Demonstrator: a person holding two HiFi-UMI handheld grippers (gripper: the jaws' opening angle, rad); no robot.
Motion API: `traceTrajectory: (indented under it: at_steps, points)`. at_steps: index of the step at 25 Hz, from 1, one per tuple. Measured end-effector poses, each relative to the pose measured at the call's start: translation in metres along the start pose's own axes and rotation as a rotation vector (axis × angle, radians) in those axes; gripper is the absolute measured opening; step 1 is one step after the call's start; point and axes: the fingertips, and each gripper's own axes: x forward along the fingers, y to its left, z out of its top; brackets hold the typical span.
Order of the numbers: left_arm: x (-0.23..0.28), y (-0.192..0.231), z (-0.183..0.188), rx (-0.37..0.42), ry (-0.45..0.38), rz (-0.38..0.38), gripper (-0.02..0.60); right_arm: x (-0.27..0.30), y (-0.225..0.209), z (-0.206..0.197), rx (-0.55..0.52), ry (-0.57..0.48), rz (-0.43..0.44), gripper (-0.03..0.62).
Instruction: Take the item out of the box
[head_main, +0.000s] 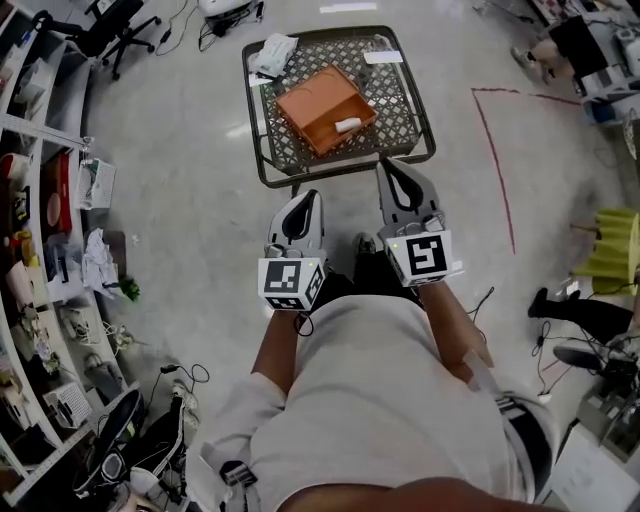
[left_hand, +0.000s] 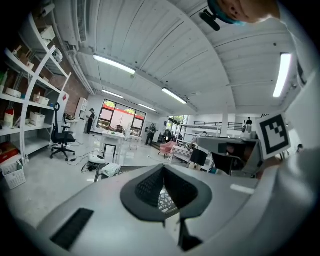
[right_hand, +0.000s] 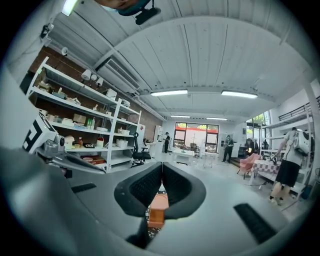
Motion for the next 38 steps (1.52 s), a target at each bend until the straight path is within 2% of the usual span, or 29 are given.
traceTrajectory:
  at_steps: [4, 8, 11, 14, 18, 23, 26, 29, 34, 38]
  points:
    - [0.004, 0.005, -0.002, -0.011, -0.001, 0.014, 0.009, 0.005, -0.003, -0.008, -0.014, 0.01, 0.014, 0.005]
    - [0.013, 0.007, -0.003, -0.016, 0.014, -0.009, 0.009, 0.029, -0.007, -0.008, 0.01, 0.004, 0.042, 0.005]
    - [0.02, 0.01, -0.001, 0.002, 0.041, -0.026, 0.009, 0.051, -0.011, -0.006, 0.016, -0.023, 0.06, 0.005]
    - [0.033, 0.017, 0.002, 0.018, 0.059, -0.011, 0.009, 0.067, -0.022, -0.005, 0.029, -0.032, 0.07, 0.005]
    - [0.069, 0.019, 0.009, 0.057, 0.084, -0.008, 0.009, 0.083, -0.046, -0.01, 0.047, -0.034, 0.085, 0.005]
    - [0.13, 0.008, 0.01, 0.088, 0.136, -0.035, 0.009, 0.099, -0.076, -0.027, 0.05, -0.017, 0.194, 0.005]
    - [0.163, 0.002, 0.009, 0.099, 0.17, -0.049, 0.009, 0.108, -0.099, -0.036, 0.033, 0.0, 0.198, 0.005]
    - [0.193, -0.003, 0.008, 0.102, 0.187, -0.053, 0.009, 0.116, -0.121, -0.049, 0.059, 0.011, 0.192, 0.005]
    - [0.234, -0.012, 0.006, 0.127, 0.211, -0.003, 0.009, 0.12, -0.153, -0.065, 0.077, 0.04, 0.216, 0.005]
    - [0.257, -0.019, -0.002, 0.116, 0.246, 0.003, 0.009, 0.126, -0.173, -0.077, 0.093, 0.056, 0.236, 0.005]
